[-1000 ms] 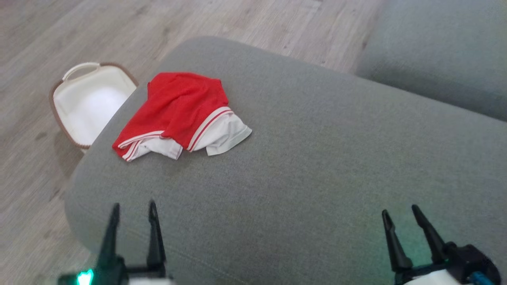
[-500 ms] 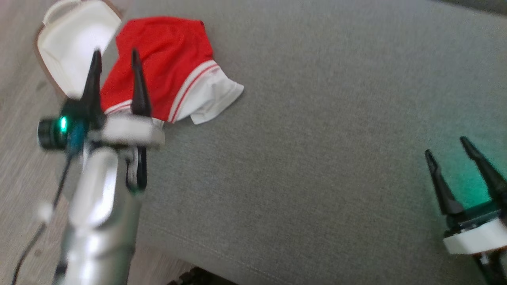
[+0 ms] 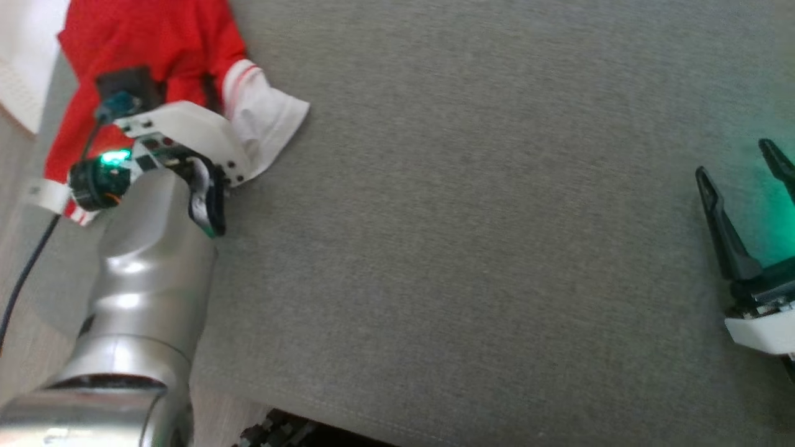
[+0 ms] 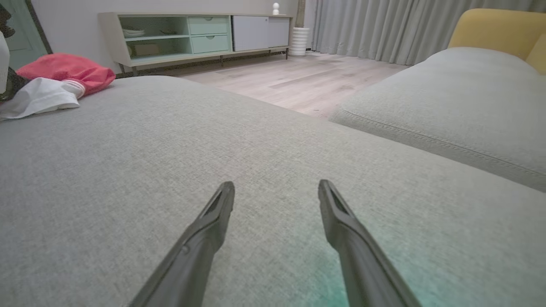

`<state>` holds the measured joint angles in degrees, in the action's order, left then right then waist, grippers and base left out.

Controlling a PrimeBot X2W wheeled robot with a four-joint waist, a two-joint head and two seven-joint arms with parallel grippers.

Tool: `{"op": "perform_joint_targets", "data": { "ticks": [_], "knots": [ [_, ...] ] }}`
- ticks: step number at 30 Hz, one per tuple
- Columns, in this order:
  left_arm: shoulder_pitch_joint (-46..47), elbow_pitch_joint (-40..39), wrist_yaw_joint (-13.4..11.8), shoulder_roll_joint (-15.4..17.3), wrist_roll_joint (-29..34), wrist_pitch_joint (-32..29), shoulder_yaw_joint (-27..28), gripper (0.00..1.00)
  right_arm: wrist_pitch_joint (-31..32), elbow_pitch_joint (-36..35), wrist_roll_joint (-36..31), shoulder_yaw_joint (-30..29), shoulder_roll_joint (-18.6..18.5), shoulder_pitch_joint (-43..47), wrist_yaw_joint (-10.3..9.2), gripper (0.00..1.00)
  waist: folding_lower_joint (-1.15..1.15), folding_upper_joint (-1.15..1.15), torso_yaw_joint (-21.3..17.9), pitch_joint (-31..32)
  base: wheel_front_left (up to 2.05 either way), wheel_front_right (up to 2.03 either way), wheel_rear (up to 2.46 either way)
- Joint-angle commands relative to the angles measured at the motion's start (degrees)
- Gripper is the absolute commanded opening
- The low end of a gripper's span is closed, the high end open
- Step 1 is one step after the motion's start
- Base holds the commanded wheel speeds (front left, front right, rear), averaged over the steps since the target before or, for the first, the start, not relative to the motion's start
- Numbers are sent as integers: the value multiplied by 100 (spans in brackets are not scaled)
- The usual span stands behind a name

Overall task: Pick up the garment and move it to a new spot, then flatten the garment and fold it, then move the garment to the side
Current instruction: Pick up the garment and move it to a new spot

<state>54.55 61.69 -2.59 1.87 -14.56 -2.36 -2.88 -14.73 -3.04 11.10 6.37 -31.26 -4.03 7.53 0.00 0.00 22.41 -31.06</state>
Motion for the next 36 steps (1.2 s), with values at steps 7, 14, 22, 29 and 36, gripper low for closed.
{"op": "perform_joint_targets", "data": {
  "ticks": [7, 14, 22, 29, 36],
  "knots": [
    [332, 225, 200, 583, 53, 903, 41, 0, -27, 114, -23, 118, 180, 65, -4, 100, 0, 0, -326, 299, 0, 0, 0],
    [763, 65, 613, 888, 281, 1455, -274, 0, -27, 420, -54, 390, 906, -20, -4, 100, 0, 0, -729, 1402, 0, 0, 0],
    [1046, -624, 918, 785, 496, 1443, -853, 0, -27, 760, 43, 453, 1842, 173, -4, 100, 0, 0, -1566, 2662, 0, 0, 0],
    [283, -1346, 1002, 588, 308, 1013, -1499, 0, -27, 704, -147, 709, 2257, 345, -4, 100, 0, 0, -2920, 3276, 0, 0, 0],
    [-919, -1517, 1006, 326, 18, 690, -2308, 0, -27, 480, -159, 805, 2295, 406, -4, 100, 0, 0, -3848, 3030, 0, 0, 0]
  ]
}}
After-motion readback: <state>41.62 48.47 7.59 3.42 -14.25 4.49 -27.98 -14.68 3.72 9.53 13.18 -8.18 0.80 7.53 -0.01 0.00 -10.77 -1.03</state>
